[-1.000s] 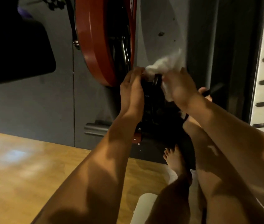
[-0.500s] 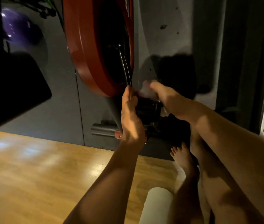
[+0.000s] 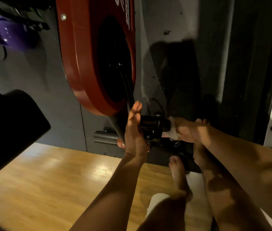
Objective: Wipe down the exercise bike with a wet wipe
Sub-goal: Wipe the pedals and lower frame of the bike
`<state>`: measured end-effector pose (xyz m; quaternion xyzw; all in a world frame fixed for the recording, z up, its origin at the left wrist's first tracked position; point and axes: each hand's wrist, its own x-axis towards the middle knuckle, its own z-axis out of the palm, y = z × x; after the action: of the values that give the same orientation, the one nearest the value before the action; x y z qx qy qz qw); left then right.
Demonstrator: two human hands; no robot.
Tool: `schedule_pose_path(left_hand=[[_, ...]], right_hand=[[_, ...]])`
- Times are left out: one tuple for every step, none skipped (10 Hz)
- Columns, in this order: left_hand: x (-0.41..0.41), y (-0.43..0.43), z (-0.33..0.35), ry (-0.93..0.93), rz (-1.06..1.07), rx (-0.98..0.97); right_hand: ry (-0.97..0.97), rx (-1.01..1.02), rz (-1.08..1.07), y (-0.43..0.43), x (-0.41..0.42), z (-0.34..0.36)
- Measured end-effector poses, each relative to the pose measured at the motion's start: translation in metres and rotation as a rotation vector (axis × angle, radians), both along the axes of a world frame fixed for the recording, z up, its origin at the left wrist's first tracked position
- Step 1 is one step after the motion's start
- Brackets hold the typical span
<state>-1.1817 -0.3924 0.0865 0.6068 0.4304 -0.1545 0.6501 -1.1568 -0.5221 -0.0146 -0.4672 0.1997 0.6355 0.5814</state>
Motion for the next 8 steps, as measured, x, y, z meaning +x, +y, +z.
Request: schedule_pose_path(left_hand=[[0.007, -0.001, -0.003, 0.04, -0.012, 0.01], [0.028, -0.002, -0.007, 0.089, -0.052, 0.049], [0.046, -0.008, -0.02, 0.148, -0.091, 0.062], [0.059, -0.004, -0.057, 0.251, -0.035, 0.11], [0.051, -0.004, -0.05, 0.135, -0.05, 0.089], [0.026, 0.006, -0.048, -0.08, -0.238, 0.203], [0.01, 0.012, -0.034, -0.198, -0.43, 0.237], [-0.003, 0.028, -0.026, -0.212, -0.559, 0.28]], right_hand=[[0.014, 0.002, -0.055, 0.001, 0.002, 0.013], [-0.061, -0.082, -0.143, 0.007, 0.01, 0.059], [-0.402, -0.069, 0.255, 0.016, 0.001, 0.08], [-0.835, -0.369, 1.293, 0.065, -0.052, 0.02], [-0.925, -0.743, 0.916, 0.022, -0.075, -0.05], [-1.034, -1.137, 0.632, 0.0, -0.108, -0.168], [-0.615, -1.208, -0.065, -0.011, -0.152, -0.198], [-0.5, -1.136, -0.272, 0.026, -0.186, -0.198]])
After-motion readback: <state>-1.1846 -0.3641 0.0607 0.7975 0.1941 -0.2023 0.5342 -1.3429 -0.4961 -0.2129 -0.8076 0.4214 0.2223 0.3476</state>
